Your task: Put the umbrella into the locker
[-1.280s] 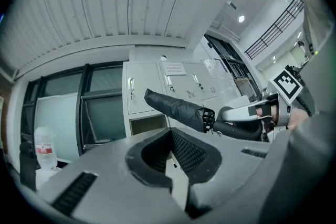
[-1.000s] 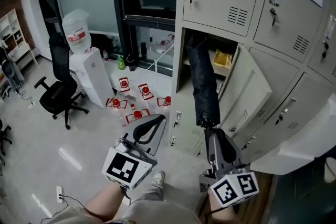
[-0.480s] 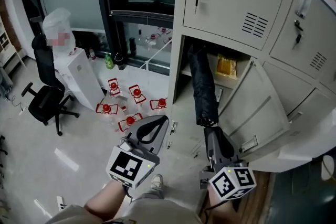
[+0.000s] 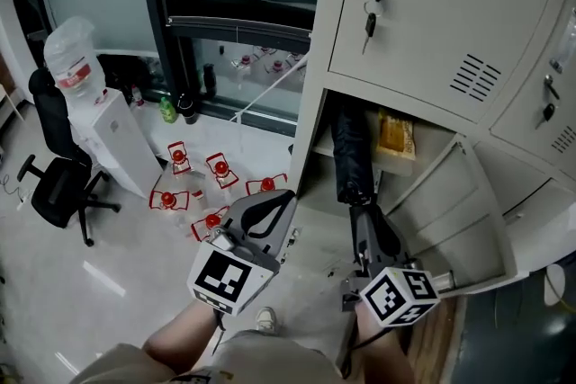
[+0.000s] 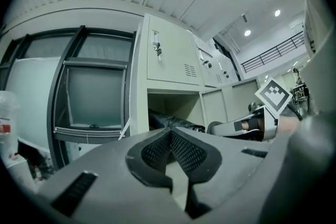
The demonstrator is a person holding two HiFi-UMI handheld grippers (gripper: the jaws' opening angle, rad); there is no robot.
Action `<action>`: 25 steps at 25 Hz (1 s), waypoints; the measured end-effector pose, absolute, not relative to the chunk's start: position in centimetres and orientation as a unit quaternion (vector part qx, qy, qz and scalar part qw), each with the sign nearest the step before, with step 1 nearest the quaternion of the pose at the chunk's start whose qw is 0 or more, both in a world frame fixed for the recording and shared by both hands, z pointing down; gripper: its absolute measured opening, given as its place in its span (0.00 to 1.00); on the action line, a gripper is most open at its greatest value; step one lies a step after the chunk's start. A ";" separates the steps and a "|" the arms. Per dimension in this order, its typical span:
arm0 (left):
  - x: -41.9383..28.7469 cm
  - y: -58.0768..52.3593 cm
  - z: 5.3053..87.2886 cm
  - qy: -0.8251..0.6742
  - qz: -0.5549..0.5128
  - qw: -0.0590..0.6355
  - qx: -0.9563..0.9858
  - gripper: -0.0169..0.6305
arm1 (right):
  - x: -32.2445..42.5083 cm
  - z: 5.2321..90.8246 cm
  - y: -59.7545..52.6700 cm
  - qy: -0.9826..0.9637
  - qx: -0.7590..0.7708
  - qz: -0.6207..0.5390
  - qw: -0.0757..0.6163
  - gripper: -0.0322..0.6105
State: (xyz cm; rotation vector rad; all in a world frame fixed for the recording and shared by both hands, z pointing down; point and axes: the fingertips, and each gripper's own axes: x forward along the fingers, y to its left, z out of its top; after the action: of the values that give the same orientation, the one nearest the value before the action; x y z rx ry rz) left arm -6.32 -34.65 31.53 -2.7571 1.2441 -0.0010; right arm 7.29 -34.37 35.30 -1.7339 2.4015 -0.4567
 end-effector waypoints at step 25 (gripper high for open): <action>-2.4 -42.2 33.2 0.401 -0.007 0.018 -0.916 0.04 | 7.0 36.1 -45.9 0.774 -0.605 -0.185 0.040 0.11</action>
State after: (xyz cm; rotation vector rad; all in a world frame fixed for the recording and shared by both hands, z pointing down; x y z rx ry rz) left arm -2.41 -42.16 33.16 -2.8439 1.2468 -0.0218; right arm 7.03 -45.89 36.09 -1.8522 2.3702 -0.5668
